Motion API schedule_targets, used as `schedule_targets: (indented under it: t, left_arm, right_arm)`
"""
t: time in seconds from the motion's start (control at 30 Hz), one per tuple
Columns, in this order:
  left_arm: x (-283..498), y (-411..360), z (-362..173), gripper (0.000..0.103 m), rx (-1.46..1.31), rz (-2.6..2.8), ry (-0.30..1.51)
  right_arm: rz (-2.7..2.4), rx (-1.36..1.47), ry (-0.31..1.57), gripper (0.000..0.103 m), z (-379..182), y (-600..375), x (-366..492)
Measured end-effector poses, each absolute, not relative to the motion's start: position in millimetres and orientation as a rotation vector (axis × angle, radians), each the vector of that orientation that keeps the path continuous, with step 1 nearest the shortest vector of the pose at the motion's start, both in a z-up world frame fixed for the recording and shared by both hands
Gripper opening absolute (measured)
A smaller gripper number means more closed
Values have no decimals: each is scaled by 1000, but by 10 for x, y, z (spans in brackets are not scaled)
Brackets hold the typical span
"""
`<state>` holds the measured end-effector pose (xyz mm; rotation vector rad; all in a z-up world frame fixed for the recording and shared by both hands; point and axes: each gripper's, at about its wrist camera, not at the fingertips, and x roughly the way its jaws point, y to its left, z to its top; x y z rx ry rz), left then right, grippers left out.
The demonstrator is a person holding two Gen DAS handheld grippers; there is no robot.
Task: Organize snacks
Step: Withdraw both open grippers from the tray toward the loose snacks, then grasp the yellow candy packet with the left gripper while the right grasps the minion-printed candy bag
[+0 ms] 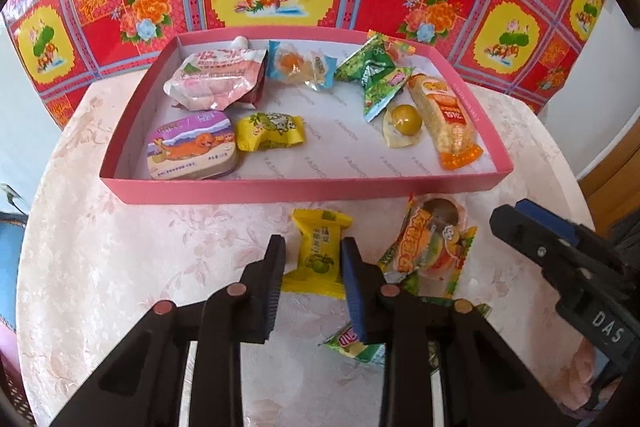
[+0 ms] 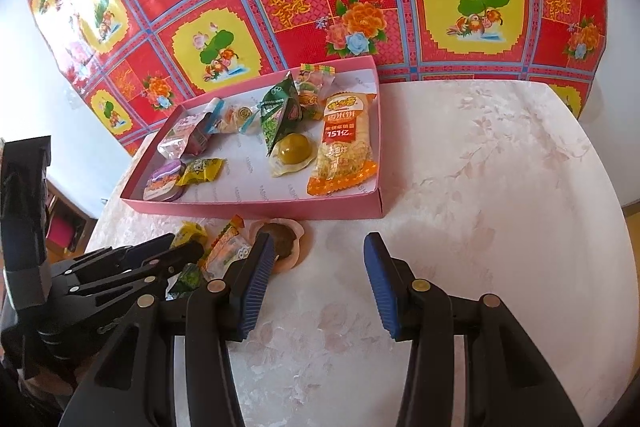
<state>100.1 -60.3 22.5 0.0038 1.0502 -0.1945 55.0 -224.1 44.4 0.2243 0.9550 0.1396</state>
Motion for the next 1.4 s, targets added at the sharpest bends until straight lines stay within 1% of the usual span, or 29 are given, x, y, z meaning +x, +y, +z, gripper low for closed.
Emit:
schedule_targets:
  t: [0.23, 0.73, 1.07, 1.27, 1.4]
  left_arm:
    - [946, -507, 262, 28, -11, -193, 1037]
    - [791, 98, 308, 28, -88, -86, 1009]
    - [707, 234, 261, 28, -123, -115, 985]
    - [686, 260, 255, 28, -138, -135, 974]
    - [676, 263, 252, 28, -140, -141, 968]
  right_arm:
    - [148, 222, 966, 48, 440, -2194, 551]
    - [197, 206, 1024, 48, 354, -1878, 534]
    - [202, 172, 1049, 48, 268, -1664, 524]
    - [184, 90, 1021, 48, 241, -1509, 500]
    - [176, 88, 1005, 48, 237, -1487, 492]
